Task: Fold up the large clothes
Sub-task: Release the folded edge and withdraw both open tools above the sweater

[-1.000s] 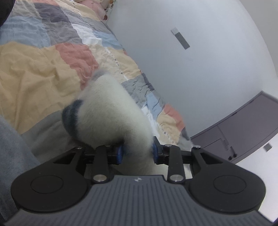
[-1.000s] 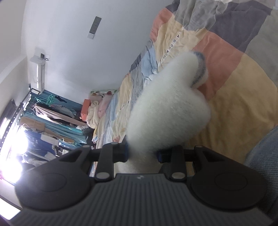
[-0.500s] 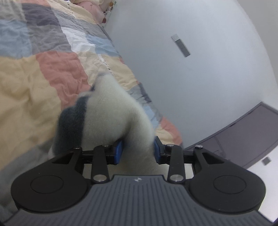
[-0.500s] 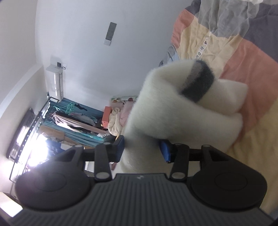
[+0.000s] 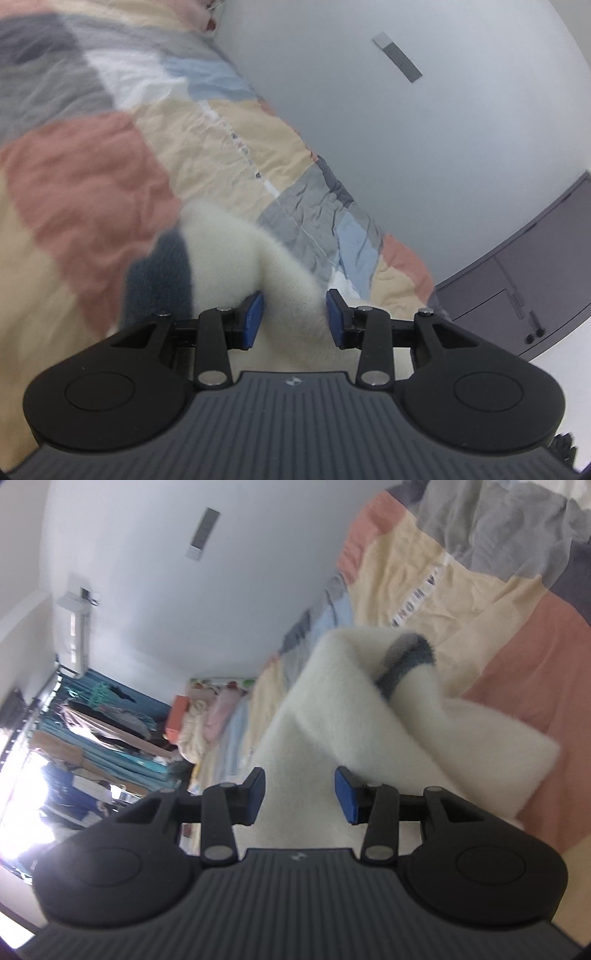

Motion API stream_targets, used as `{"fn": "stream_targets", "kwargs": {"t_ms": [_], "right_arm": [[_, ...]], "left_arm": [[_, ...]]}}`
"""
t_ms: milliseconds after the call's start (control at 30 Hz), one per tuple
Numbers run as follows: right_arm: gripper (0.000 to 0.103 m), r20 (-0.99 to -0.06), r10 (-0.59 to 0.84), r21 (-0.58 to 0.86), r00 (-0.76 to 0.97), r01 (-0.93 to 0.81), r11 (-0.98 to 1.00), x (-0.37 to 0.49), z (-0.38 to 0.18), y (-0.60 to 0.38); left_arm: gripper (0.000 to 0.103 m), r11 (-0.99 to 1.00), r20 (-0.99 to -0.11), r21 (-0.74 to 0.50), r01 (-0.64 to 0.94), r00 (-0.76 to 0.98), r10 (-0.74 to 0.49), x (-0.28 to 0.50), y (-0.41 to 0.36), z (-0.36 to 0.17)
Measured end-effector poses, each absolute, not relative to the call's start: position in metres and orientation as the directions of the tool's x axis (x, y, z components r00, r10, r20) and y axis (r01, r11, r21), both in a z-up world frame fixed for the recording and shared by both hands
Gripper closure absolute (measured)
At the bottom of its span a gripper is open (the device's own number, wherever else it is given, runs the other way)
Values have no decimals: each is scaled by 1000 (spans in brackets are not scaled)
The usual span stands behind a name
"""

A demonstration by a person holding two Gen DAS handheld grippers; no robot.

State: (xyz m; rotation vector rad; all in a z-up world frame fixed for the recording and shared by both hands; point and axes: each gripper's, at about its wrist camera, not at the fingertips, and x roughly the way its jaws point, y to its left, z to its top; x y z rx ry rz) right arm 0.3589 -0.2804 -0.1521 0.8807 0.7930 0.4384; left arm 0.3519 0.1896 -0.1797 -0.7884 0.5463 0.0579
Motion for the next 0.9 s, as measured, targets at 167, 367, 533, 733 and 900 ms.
{"fn": "stream_targets", "kwargs": {"t_ms": [167, 367, 533, 733, 900], "right_arm": [[59, -477, 608, 785, 635, -4, 620, 377, -166, -277], [59, -521, 594, 748, 613, -8, 664, 403, -179, -262], [59, -534, 588, 721, 607, -35, 692, 410, -186, -252], [59, -546, 550, 654, 632, -89, 751, 401, -171, -245], [58, -562, 474, 526, 678, -149, 837, 378, -150, -234]], "left_arm": [[60, 800, -501, -556, -227, 859, -104, 394, 194, -183], [60, 808, -546, -538, -240, 830, -117, 424, 207, -215], [60, 808, -549, -541, -232, 826, -130, 432, 214, -225], [60, 876, -564, -435, -208, 821, -85, 425, 200, -209], [56, 915, -562, -363, -174, 824, -66, 407, 178, -189]]}}
